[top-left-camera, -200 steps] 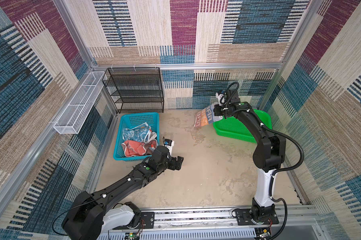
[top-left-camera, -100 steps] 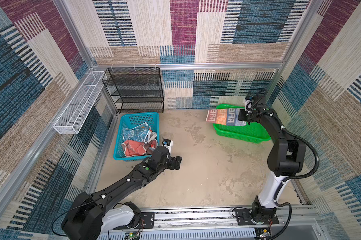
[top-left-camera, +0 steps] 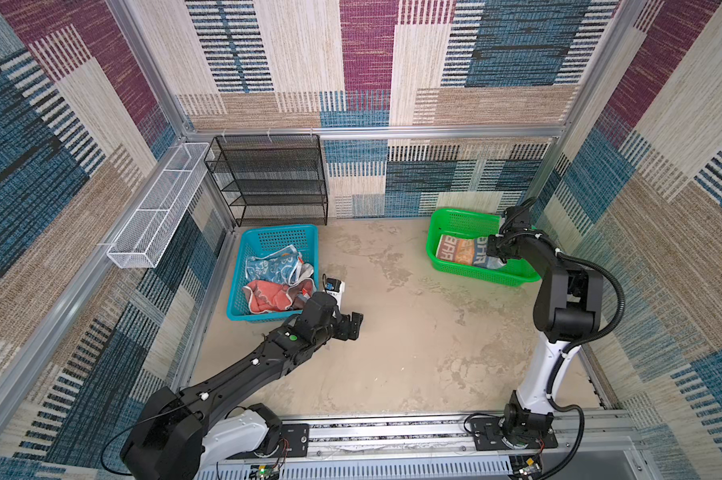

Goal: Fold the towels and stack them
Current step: 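Carry the towel into the green basket with the right gripper and release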

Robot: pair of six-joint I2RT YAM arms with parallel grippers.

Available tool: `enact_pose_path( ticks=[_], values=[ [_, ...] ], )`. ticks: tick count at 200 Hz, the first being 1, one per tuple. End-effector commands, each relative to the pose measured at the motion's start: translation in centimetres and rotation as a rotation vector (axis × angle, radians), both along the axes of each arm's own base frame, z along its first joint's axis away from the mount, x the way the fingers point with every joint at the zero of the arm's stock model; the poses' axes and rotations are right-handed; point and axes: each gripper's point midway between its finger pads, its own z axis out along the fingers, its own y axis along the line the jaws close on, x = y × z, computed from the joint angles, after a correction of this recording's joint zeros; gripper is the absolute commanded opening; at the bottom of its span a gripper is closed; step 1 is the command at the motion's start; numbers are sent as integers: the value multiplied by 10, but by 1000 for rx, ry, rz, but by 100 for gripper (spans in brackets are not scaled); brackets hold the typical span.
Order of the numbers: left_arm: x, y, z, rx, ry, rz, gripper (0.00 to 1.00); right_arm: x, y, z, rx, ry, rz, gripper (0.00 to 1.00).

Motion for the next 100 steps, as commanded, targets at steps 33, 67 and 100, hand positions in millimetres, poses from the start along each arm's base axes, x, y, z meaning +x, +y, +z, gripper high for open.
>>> enact_pose_path(
  ticks=[33, 67, 100],
  values=[
    [1, 4, 1, 20, -12, 6, 93, 3, -23, 21, -95, -73, -110, 72],
    [1, 7, -2, 33, -4, 20, 93, 3, -21, 41, -88, -116, -106, 87],
    [2, 9, -3, 41, 5, 35, 92, -3, -3, 53, -26, -157, -53, 100]
  ],
)
